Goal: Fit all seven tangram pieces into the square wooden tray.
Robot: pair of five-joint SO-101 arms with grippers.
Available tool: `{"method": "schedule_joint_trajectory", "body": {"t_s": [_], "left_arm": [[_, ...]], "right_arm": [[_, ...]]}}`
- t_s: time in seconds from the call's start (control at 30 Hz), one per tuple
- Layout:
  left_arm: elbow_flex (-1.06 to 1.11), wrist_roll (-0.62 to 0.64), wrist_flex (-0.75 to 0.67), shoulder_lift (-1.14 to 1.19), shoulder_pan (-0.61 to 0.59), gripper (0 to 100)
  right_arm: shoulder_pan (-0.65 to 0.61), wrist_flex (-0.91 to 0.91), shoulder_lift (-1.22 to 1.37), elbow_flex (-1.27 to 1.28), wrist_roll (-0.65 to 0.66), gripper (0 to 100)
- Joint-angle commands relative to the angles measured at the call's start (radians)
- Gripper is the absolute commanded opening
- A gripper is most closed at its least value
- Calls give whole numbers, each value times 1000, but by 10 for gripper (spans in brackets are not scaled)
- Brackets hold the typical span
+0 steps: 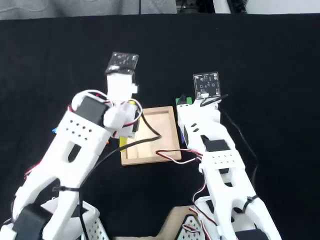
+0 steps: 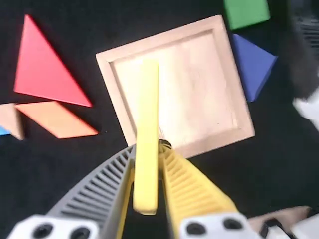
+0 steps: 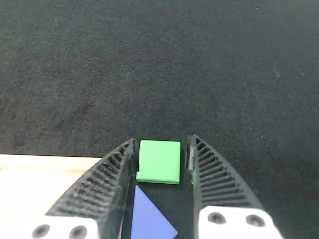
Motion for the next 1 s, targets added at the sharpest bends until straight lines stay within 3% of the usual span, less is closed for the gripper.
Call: {"method": "schedule_joint_trajectory", "body": {"t_s": [0.0,0.13,0.23,0.43,0.7,0.97], "left_arm": [[160,23,-172,-28,-8,30],[231,241,-296,-20,-35,30],[245,402,-382,12,-36,32],[193,405,-460,215,-44,76],[-7,402,-259,419,-53,40],[-67,402,-249,509,-73,36]], "right_arm": [[12,-21,-1,-54,9,168],[28,-21,-5,-54,9,167],[114,-28,-7,-65,0,167],[141,-28,-2,-73,-60,167],[141,-28,-1,-74,-61,167],[140,-28,-1,-74,-61,167]]}}
